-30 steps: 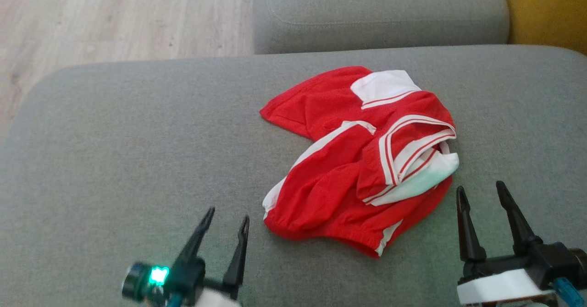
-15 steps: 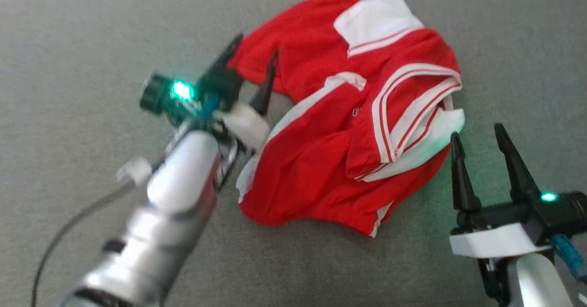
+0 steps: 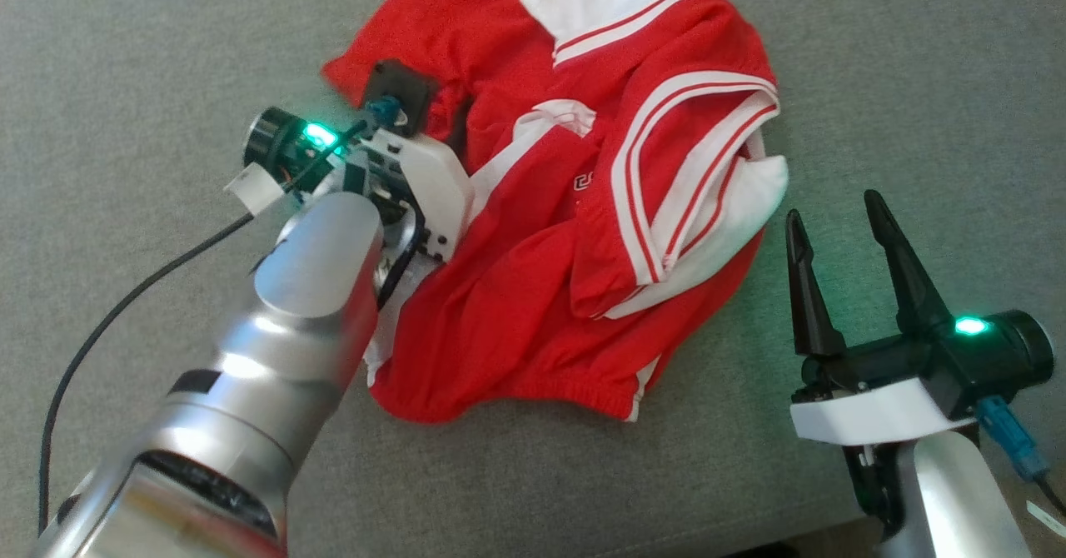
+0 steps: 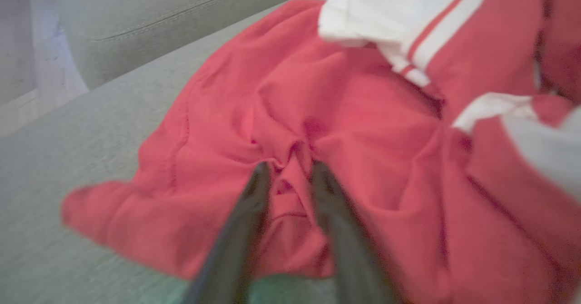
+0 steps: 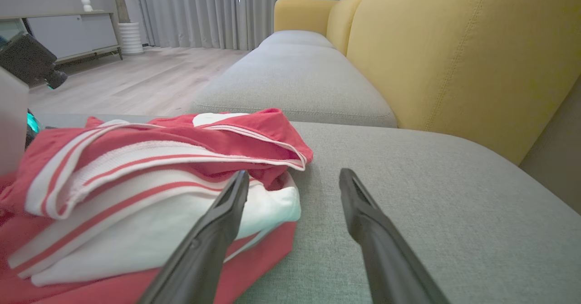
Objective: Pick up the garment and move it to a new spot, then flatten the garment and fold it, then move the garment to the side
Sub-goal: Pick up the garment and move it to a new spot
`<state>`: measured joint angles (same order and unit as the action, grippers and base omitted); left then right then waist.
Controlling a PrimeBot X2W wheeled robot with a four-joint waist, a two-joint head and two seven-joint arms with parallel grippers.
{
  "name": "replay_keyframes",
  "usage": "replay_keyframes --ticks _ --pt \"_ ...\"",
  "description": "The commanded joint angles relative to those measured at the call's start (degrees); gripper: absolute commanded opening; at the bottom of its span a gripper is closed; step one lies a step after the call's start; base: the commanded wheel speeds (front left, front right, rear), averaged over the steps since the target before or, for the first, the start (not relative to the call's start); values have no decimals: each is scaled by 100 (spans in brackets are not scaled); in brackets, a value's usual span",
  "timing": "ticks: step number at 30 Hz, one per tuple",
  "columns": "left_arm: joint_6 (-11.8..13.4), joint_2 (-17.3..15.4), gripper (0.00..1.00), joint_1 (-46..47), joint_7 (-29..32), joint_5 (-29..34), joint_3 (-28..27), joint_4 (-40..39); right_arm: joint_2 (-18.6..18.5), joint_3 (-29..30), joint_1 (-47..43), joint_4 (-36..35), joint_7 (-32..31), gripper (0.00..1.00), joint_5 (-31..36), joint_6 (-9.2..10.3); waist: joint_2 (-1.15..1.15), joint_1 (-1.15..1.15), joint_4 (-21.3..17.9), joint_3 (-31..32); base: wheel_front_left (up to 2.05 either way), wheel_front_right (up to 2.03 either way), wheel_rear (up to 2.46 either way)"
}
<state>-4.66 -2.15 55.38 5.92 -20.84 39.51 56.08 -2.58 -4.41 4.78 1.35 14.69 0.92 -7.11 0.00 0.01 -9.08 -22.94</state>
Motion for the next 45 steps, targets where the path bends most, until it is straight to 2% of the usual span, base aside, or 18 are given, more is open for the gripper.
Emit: replay_keyframes --ticks 1,10,15,20,25,31,32,39,45 --pt "-52 -74 0 101 -29 -66 1 -65 -30 -148 74 -150 31 100 -48 -37 0 -1 -47 71 0 0 0" --pt "-200 -74 0 377 -1153 -704 314 -279 -30 -155 -122 -71 31 100 -169 -37 0 -1 -81 700 0 0 0" --pt "-273 -73 0 764 -1354 -1792 354 -829 -30 -248 -451 25 31 100 -278 -37 0 -1 -84 1485 0 0 0" --pt "-280 -124 0 1417 -1374 -1937 520 -791 -30 -261 -815 47 31 100 -332 -37 0 -1 8 2093 0 0 0" --pt "-281 -573 0 2013 -1427 -1825 619 -503 -30 -321 -961 -1 31 100 -415 -37 0 -1 141 2371 0 0 0" --pt "-281 -1229 0 2459 -1651 -1722 560 -104 -30 -299 -1080 -45 31 100 -466 -37 0 -1 529 2481 0 0 0" --pt "-281 -1229 0 2459 -1651 -1722 560 -104 -30 -299 -1080 -45 31 100 -466 -37 0 -1 529 2481 0 0 0" --pt "-276 -1954 0 2857 -1758 -1702 414 236 -30 -199 -1131 -78 31 100 -442 -37 0 -1 1145 2430 0 0 0" --pt "-269 -2452 0 2841 -1810 -1577 484 391 -30 -100 -1126 -105 31 100 -410 -37 0 -1 1540 2306 0 0 0"
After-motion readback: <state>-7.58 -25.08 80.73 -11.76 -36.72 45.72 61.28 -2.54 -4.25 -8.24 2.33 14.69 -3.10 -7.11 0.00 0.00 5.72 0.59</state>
